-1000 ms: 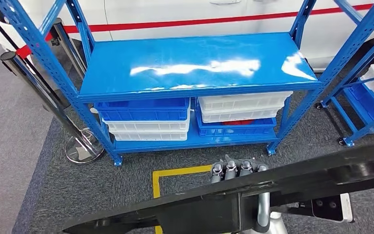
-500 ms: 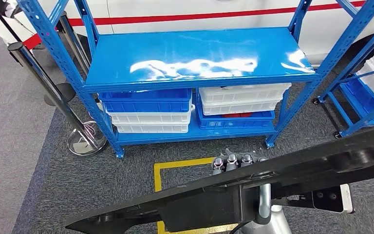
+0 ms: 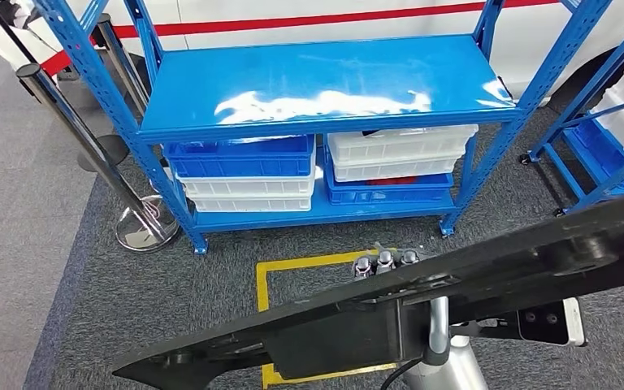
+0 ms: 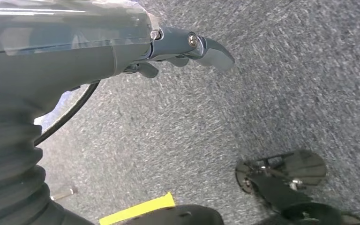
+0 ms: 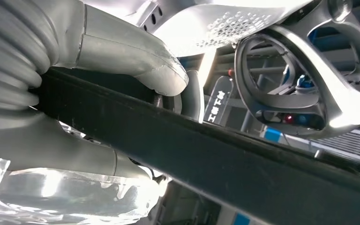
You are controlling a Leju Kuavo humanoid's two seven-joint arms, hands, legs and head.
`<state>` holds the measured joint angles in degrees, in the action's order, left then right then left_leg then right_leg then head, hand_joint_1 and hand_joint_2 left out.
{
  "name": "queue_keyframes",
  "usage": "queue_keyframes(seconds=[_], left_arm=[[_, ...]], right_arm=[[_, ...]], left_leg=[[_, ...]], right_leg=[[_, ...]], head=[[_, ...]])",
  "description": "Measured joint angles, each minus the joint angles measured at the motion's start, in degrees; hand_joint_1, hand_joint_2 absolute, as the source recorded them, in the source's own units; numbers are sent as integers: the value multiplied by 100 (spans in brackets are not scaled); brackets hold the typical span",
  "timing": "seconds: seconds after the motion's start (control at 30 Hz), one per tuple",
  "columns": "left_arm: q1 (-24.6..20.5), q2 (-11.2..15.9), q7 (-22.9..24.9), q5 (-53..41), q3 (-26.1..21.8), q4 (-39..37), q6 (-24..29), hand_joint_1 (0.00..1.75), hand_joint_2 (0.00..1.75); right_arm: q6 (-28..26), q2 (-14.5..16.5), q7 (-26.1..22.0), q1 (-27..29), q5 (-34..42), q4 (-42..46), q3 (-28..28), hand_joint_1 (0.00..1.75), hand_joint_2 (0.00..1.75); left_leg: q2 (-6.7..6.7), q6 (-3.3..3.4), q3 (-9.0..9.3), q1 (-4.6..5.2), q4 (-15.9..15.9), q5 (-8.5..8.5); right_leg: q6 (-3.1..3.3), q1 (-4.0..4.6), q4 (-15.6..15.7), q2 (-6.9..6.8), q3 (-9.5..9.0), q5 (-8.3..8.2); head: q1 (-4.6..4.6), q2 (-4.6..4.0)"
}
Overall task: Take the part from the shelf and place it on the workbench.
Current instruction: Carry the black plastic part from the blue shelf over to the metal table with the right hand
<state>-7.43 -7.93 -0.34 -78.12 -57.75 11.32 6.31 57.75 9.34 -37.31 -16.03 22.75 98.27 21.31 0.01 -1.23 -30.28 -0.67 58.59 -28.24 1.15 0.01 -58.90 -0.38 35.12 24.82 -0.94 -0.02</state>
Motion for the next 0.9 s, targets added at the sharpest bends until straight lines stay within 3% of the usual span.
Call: queue_keyframes(seconds=[0.07, 0.13, 0.17, 0.23, 0.3, 0.33, 0.37, 0.43, 0.5, 0.6, 0.63, 0.7, 0.77, 0.8, 0.83, 0.87, 0.9], left_arm=[[4, -1, -1, -2, 0, 0, 0, 0, 175], [1, -10, -2, -4, 0, 0, -3, 0, 175], [-3, -14, -2, -4, -1, 0, -4, 0, 175], [-8, -14, -7, -4, -1, 0, -5, 0, 175], [-6, -11, -11, -5, -1, 0, -7, 0, 175], [-4, -10, -12, -6, -1, 0, -9, 0, 175], [-1, -9, -12, -6, -1, 0, -11, 0, 175], [0, -11, -11, -6, -1, 0, -14, 0, 175], [-2, -14, -10, -2, -2, 0, -14, 0, 175], [-1, -13, -11, 10, -3, 0, -11, 0, 175], [0, -12, -11, 11, -3, 0, -10, 0, 175], [3, -8, -12, 13, -5, 0, -7, 0, 175], [7, -1, -12, 14, -7, 0, -5, 0, 175], [10, 3, -12, 14, -8, 0, -5, 0, 175], [14, 7, -13, 14, -8, 0, -5, 0, 175], [17, 9, -14, 14, -9, 0, -5, 0, 175], [16, 12, -18, 14, -9, 0, -5, 0, 175]], right_arm=[[1, -1, 0, -3, -13, -21, -2, 175, 175], [4, -1, 0, -6, -19, -33, -9, 175, 175], [5, -1, 0, -7, -21, -35, -14, 175, 175], [7, -3, 0, -4, -22, -36, -37, 175, 175], [7, -11, 0, 9, -26, -38, -64, 175, 175], [7, -15, 0, 12, -28, -40, -75, 175, 175], [8, -19, 0, 13, -31, -41, -84, 175, 175], [20, -20, 0, 11, -33, -40, -95, 175, 175], [44, -20, 0, 9, -34, -37, -103, 175, 175], [79, -20, 0, 7, -37, -36, -117, 175, 175], [87, -19, 0, 6, -38, -37, -120, 175, 175], [93, -17, 0, 2, -41, -42, -126, 175, 175], [94, -16, 0, 1, -47, -60, -133, 175, 175], [94, -16, 0, 2, -49, -73, -136, 175, 175], [94, -17, 0, 3, -50, -85, -139, 175, 175], [94, -17, 0, 3, -50, -93, -142, 175, 175], [94, -17, 0, 2, -51, -97, -145, 175, 175]], left_leg=[[-5, 52, -14, 10, -50, 38], [12, 131, -42, -19, -105, 116], [23, 176, -68, -36, -133, 163], [36, 226, -151, -40, -145, 236], [41, 223, -243, -37, -137, 295], [42, 214, -281, -39, -129, 319], [42, 202, -313, -41, -118, 337], [38, 170, -357, -41, -87, 361], [34, 107, -389, -36, -70, 397], [29, -22, -419, -42, -91, 461], [26, -50, -450, -44, -50, 407], [19, -78, -617, -49, 367, 57], [15, -94, -866, -50, 1117, -395], [15, -101, -937, -50, 1402, -513], [15, -102, -915, -50, 1501, -522], [15, -95, -791, -49, 1385, -434], [15, -80, -569, -49, 1070, -280]], right_leg=[[-81, 6, 6, 5, 19, -55], [-153, 5, -61, 21, 64, 22], [-182, 1, -219, 29, 132, 168], [-230, -30, -870, 35, 383, 624], [-271, -65, -1486, 35, 575, 899], [-285, -81, -1529, 33, 539, 874], [-291, -96, -1344, 32, 389, 750], [-279, -114, -549, 33, -127, 457], [-233, -89, 6, 42, -439, 337], [-128, -66, 108, 43, -416, 283], [-75, -75, 132, 35, -397, 245], [30, -89, 175, 12, -341, 161], [78, -59, 166, 1, -253, 101], [87, -45, 154, -1, -207, 74], [89, -33, 138, -2, -160, 50], [86, -26, 116, 0, -116, 30], [80, -21, 86, 3, -74, 16]], head=[[3, 0], [2, 0], [-7, 0], [-29, 0], [-33, 1], [-33, 1], [-34, 1], [-34, 0], [-32, 0], [-32, 1], [-29, 1], [-10, 1], [7, 0], [7, 0], [7, 0], [7, 0], [7, 0]])
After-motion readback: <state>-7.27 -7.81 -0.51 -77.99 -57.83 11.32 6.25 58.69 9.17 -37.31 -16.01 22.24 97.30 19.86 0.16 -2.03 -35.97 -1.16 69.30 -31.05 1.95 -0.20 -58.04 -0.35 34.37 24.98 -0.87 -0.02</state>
